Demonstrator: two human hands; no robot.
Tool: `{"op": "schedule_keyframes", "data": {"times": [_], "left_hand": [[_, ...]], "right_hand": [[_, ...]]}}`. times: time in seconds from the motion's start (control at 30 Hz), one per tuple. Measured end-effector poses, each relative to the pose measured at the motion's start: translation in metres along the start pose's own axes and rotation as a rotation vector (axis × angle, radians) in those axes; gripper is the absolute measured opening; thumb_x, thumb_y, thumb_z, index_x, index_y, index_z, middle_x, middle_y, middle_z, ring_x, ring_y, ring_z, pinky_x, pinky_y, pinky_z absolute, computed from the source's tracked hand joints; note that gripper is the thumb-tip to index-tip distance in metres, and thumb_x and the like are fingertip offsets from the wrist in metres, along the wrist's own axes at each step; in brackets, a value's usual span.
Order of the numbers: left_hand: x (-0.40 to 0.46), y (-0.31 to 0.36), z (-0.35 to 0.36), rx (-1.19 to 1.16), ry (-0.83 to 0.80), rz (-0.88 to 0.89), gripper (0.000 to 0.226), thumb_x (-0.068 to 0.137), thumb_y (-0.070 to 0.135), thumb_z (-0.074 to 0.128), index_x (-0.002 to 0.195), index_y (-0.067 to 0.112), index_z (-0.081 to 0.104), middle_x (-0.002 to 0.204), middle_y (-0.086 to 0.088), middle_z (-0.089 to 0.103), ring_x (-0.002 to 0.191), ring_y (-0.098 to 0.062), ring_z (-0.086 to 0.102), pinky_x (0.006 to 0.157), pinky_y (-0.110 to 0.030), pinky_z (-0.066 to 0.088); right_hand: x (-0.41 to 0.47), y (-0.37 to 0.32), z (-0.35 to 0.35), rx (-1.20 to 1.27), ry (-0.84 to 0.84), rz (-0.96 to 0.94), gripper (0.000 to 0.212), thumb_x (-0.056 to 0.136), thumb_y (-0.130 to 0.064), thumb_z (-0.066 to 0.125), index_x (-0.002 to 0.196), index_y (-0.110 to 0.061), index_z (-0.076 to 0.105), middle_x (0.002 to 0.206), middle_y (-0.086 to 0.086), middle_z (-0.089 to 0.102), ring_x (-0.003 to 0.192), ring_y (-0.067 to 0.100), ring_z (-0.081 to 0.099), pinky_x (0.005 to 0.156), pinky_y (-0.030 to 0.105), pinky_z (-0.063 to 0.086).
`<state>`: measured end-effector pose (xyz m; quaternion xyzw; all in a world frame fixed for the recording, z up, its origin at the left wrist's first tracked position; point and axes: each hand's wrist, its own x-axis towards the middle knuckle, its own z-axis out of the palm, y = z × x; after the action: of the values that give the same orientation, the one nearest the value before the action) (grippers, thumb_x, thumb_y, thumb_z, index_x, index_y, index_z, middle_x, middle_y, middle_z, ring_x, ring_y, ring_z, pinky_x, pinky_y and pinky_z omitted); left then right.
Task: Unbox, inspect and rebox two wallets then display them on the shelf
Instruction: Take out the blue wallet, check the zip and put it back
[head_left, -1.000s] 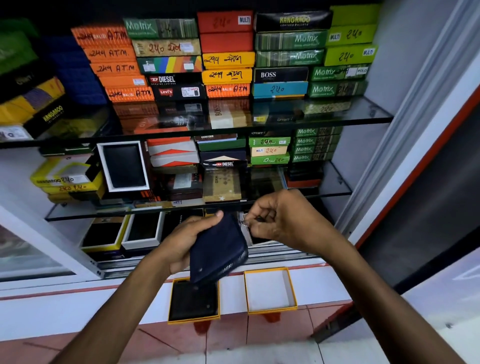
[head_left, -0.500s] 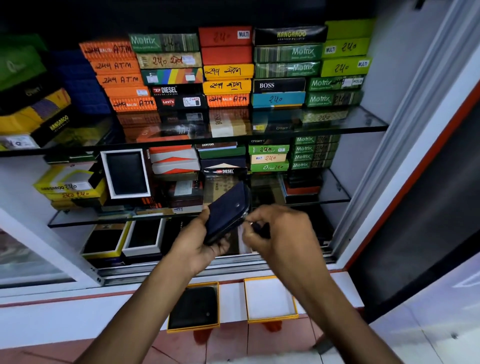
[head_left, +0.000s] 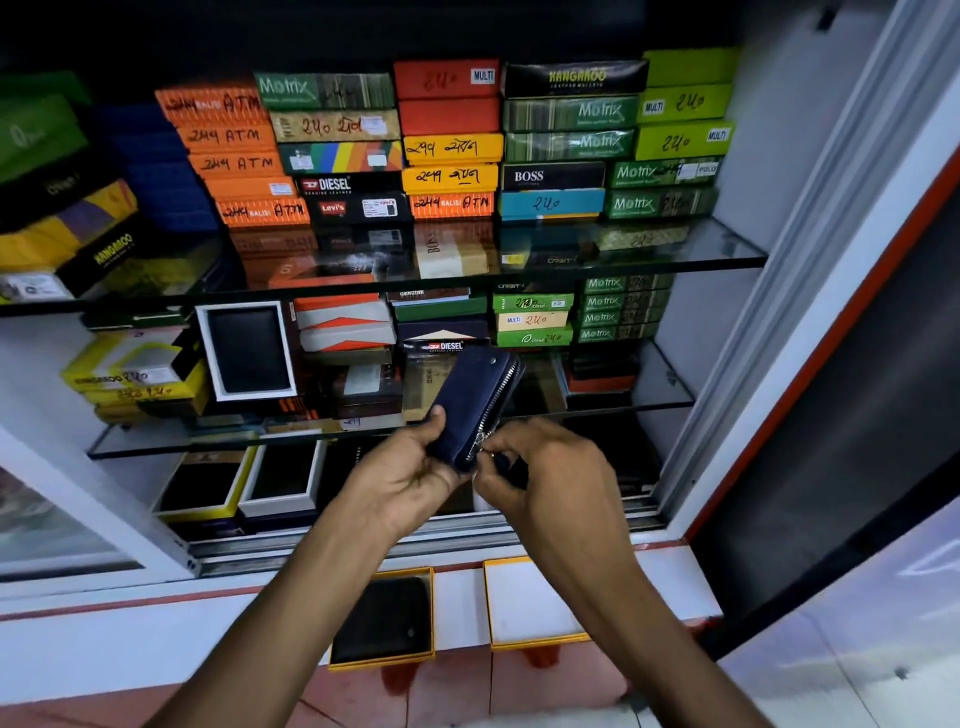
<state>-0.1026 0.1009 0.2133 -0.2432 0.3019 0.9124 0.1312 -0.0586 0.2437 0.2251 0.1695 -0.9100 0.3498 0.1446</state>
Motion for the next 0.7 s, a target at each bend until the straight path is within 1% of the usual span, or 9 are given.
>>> {"op": "schedule_keyframes", "data": {"times": [0.07,0.17,0.23,0.3,0.43,0.5,0.57,0.63,0.7], "left_hand": [[0.001,0.002,0.005,-0.046,-0.007,0.000,0.038,0.098,0.013,0.047,0.130,-0.007,0.048,0.096,-0.029,0.070,0.061,-0.034,0.074,0.043,-0.044,0.058],[0.002,0.004,0.009,-0.102,-0.045,-0.002,0.046,0.097,0.015,0.048,0.138,-0.006,0.043,0.132,-0.030,0.058,0.090,-0.039,0.070,0.058,-0.052,0.060],[0.002,0.004,0.009,-0.116,-0.056,0.011,0.046,0.097,0.015,0.050,0.138,-0.004,0.044,0.136,-0.029,0.056,0.091,-0.040,0.070,0.055,-0.050,0.061],[0.000,0.004,0.008,-0.095,-0.050,0.037,0.046,0.096,0.017,0.051,0.137,-0.004,0.045,0.135,-0.029,0.057,0.079,-0.039,0.073,0.051,-0.046,0.061],[-0.002,-0.002,0.003,-0.070,-0.014,0.082,0.044,0.095,0.018,0.052,0.135,0.000,0.048,0.121,-0.024,0.064,0.086,-0.033,0.072,0.049,-0.047,0.060],[-0.003,-0.005,-0.002,-0.057,-0.009,0.088,0.047,0.093,0.018,0.053,0.136,0.001,0.047,0.113,-0.021,0.067,0.083,-0.032,0.073,0.056,-0.052,0.061],[-0.002,-0.007,-0.008,-0.027,0.003,0.087,0.054,0.087,0.019,0.058,0.136,0.001,0.047,0.109,-0.020,0.068,0.091,-0.031,0.068,0.065,-0.052,0.059],[-0.004,-0.005,-0.011,0.014,0.010,0.089,0.048,0.084,0.019,0.060,0.127,0.002,0.052,0.096,-0.020,0.073,0.084,-0.031,0.070,0.058,-0.045,0.063],[-0.006,0.000,-0.015,0.065,0.021,0.086,0.030,0.089,0.020,0.058,0.115,0.005,0.055,0.086,-0.019,0.074,0.073,-0.029,0.071,0.048,-0.034,0.059]], "right_hand": [[-0.002,-0.002,0.004,-0.010,-0.010,-0.011,0.015,0.081,-0.035,0.062,0.093,-0.029,0.069,0.086,-0.006,0.067,0.073,0.014,0.064,0.060,0.036,0.054],[-0.005,-0.003,0.006,-0.012,0.020,-0.021,0.016,0.083,-0.038,0.062,0.095,-0.030,0.069,0.087,-0.007,0.068,0.075,0.015,0.065,0.060,0.036,0.055],[-0.004,0.000,0.005,-0.012,0.048,-0.022,0.017,0.083,-0.040,0.061,0.094,-0.030,0.069,0.088,-0.009,0.068,0.078,0.012,0.065,0.061,0.035,0.055],[-0.002,0.003,0.004,-0.047,0.073,-0.036,0.016,0.083,-0.040,0.059,0.093,-0.030,0.068,0.090,-0.010,0.068,0.082,0.012,0.065,0.060,0.034,0.055],[0.001,0.010,0.000,-0.197,0.164,-0.101,0.016,0.085,-0.041,0.056,0.091,-0.032,0.068,0.087,-0.012,0.068,0.081,0.009,0.064,0.052,0.027,0.051],[0.003,0.013,-0.002,-0.238,0.191,-0.117,0.016,0.084,-0.041,0.057,0.090,-0.033,0.069,0.084,-0.013,0.068,0.079,0.008,0.064,0.049,0.025,0.046],[0.006,0.014,-0.003,-0.254,0.205,-0.139,0.014,0.085,-0.041,0.058,0.089,-0.033,0.068,0.083,-0.012,0.067,0.078,0.009,0.063,0.047,0.026,0.046],[0.009,0.015,-0.008,-0.249,0.226,-0.164,0.011,0.086,-0.039,0.061,0.090,-0.031,0.067,0.084,-0.012,0.067,0.077,0.010,0.064,0.048,0.025,0.048],[0.015,0.018,-0.018,-0.205,0.257,-0.167,0.012,0.087,-0.037,0.061,0.091,-0.029,0.068,0.086,-0.011,0.067,0.075,0.010,0.064,0.049,0.026,0.051]]}}
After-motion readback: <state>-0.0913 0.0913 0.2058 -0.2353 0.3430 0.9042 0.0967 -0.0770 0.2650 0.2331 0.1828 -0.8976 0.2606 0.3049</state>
